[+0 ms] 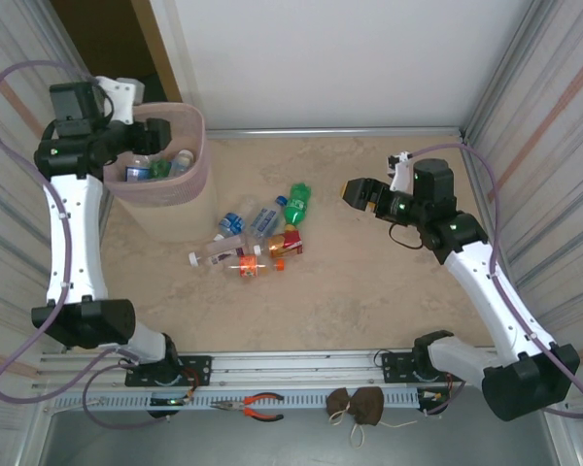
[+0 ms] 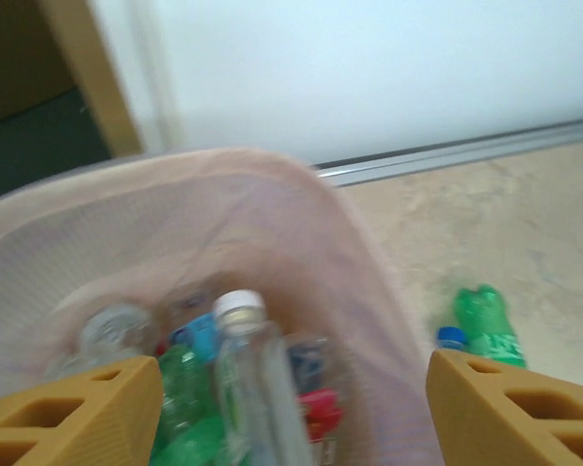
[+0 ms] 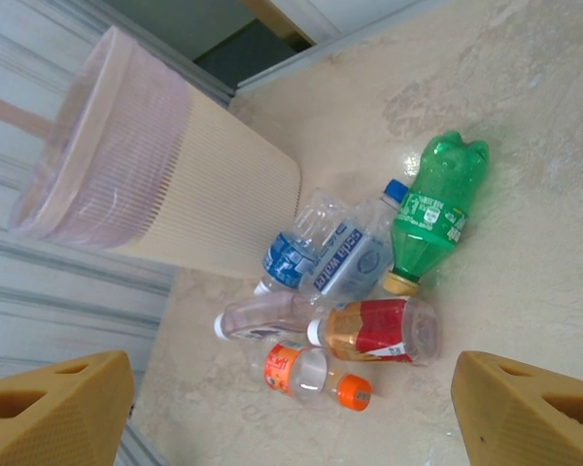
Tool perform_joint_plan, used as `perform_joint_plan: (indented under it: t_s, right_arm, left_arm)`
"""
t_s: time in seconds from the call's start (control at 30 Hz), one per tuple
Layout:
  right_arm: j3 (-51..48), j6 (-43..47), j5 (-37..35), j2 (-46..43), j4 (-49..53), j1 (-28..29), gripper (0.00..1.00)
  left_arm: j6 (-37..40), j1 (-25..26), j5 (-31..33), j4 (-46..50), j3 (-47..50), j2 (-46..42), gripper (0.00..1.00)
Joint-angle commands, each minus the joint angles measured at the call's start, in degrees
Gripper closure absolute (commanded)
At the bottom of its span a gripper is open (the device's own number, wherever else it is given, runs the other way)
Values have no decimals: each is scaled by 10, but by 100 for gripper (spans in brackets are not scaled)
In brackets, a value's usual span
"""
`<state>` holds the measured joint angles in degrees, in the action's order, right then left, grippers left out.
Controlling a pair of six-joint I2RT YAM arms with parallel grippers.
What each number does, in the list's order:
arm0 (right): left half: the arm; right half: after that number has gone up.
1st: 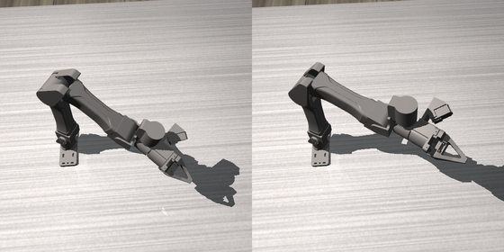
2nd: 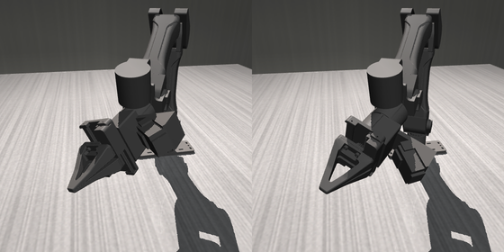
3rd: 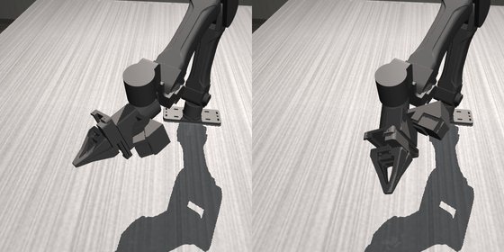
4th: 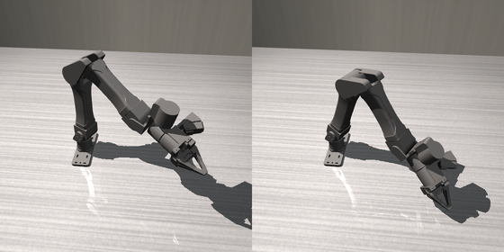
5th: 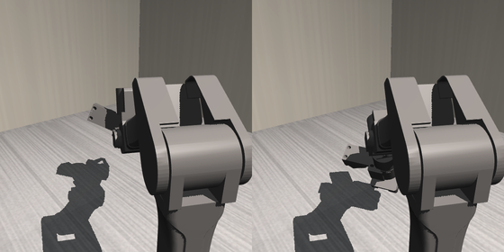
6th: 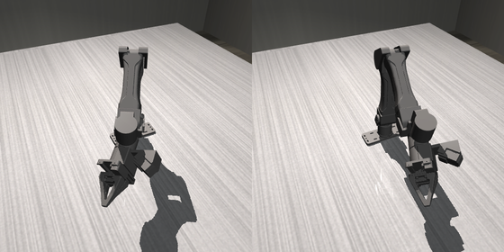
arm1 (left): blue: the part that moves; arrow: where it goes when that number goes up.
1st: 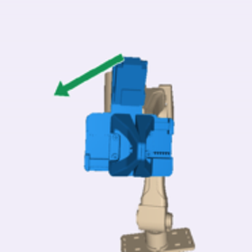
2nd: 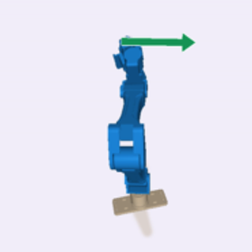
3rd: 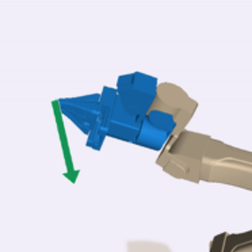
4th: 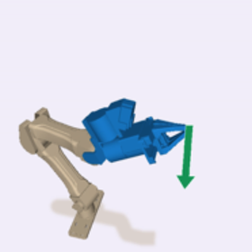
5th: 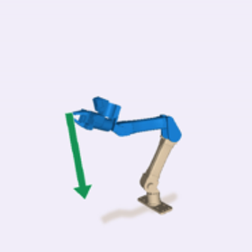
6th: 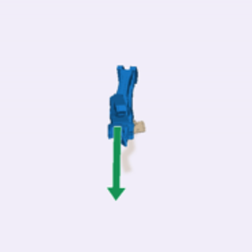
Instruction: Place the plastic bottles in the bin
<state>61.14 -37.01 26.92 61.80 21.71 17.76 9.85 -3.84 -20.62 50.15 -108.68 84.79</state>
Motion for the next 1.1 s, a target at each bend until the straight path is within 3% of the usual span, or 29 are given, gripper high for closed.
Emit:
perform_joint_plan:
  t_s: [0.0, 0.23, 0.43, 0.67, 0.97, 1.07]
  right_arm:
    - [20, -8, -23, -20, 24, 11, 16]
    - [40, -7, -74, -43, 67, 18, 16]
    - [45, -11, -101, -48, 94, 18, 17]
    - [37, -13, -132, -74, 113, 19, 18]
    - [33, -16, -141, -77, 120, 21, 18]
    - [35, -16, -140, -77, 122, 21, 18]
  left_arm:
    - [57, 74, -21, 18, -7, -34, 28]
    - [92, 243, 20, 30, 20, -54, 28]
    - [136, 344, 29, 25, 106, -63, 28]
    - [211, 384, 87, 42, 203, -50, 28]
    - [264, 416, 151, -26, 343, -9, 28]
    - [275, 446, 221, -26, 363, 22, 28]
